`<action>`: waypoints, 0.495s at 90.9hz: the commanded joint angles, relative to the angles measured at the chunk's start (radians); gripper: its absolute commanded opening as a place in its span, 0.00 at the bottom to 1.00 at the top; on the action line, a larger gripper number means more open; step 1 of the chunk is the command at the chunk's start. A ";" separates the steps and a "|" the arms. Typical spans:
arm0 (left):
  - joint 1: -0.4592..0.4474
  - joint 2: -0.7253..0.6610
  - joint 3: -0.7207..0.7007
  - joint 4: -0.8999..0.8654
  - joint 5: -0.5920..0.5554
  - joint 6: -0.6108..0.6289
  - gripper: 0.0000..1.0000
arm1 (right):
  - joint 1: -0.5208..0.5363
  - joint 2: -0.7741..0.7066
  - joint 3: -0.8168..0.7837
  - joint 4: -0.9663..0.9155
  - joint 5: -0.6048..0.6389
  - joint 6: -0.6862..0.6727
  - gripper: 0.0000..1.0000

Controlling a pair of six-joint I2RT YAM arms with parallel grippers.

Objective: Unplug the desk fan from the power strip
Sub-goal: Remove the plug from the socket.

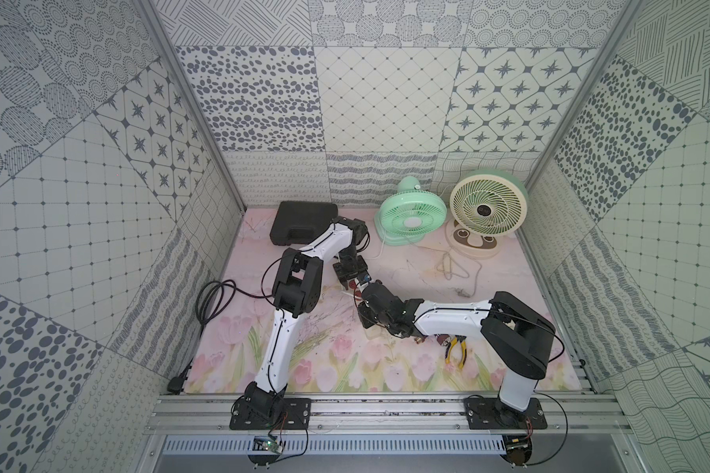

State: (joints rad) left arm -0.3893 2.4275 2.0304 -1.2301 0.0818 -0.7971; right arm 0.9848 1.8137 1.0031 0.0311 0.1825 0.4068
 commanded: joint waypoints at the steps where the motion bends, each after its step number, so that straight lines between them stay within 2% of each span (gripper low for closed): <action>1: 0.003 0.088 -0.047 -0.123 -0.226 -0.067 0.00 | -0.055 -0.038 -0.045 0.049 -0.036 0.070 0.00; 45: 0.001 0.089 -0.049 -0.118 -0.223 -0.065 0.00 | -0.073 -0.049 -0.069 0.070 -0.054 0.072 0.00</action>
State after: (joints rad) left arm -0.3893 2.4279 2.0304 -1.2331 0.0902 -0.8429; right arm 0.9356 1.7870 0.9504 0.0895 0.0753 0.4641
